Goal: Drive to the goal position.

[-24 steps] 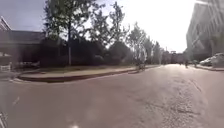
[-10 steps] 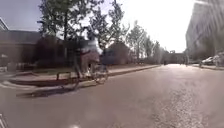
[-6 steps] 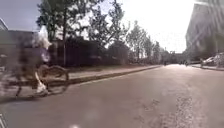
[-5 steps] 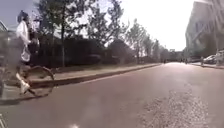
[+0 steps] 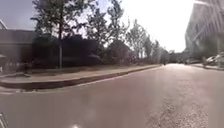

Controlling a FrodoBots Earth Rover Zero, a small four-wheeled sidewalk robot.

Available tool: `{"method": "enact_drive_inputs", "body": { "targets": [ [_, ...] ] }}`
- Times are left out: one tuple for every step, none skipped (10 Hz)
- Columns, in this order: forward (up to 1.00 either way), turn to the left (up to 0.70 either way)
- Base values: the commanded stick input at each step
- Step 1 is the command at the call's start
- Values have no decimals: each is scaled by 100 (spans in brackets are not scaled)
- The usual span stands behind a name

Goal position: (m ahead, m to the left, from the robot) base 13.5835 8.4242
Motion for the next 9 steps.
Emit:
{"method": "enact_drive_inputs", "body": {
  "targets": [
    [70, 0],
    [70, 0],
    [70, 0],
    [70, 0],
    [70, 0],
    [70, 0],
    [70, 0],
    [70, 0],
    [63, 0]
  ]
}}
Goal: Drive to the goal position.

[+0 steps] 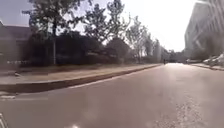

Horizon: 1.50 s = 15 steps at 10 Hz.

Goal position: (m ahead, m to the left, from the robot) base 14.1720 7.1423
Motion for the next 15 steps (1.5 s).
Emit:
{"method": "enact_drive_inputs", "body": {
  "targets": [
    [45, 0],
    [45, 0],
    [45, 0],
    [45, -1],
    [45, -9],
    [45, -17],
    [45, -25],
    [45, -27],
    [45, -27],
    [45, -27],
    [45, -27],
    [45, -27],
    [45, -27],
    [45, -27],
    [45, -27]
  ]
}}
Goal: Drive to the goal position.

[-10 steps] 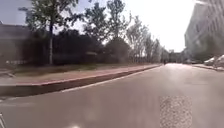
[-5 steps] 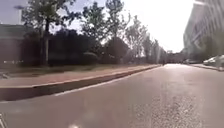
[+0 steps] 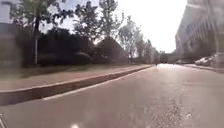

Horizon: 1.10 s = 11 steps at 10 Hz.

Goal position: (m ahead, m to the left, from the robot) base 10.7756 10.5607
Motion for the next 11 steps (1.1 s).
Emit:
{"method": "enact_drive_inputs", "body": {
  "targets": [
    [45, -27],
    [45, -27],
    [45, -27],
    [45, -27],
    [45, -27],
    [45, -27],
    [45, -19],
    [65, -3],
    [70, 0],
    [70, 0],
    [70, 0]
  ]
}}
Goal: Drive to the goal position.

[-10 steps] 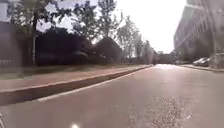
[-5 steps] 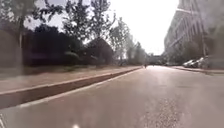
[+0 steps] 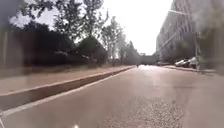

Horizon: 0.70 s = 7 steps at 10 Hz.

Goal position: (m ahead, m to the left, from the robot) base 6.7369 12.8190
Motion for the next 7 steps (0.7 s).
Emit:
{"method": "enact_drive_inputs", "body": {
  "targets": [
    [70, 0],
    [70, 0],
    [70, 0],
    [70, 0],
    [70, 0],
    [70, 0],
    [70, 0]
  ]
}}
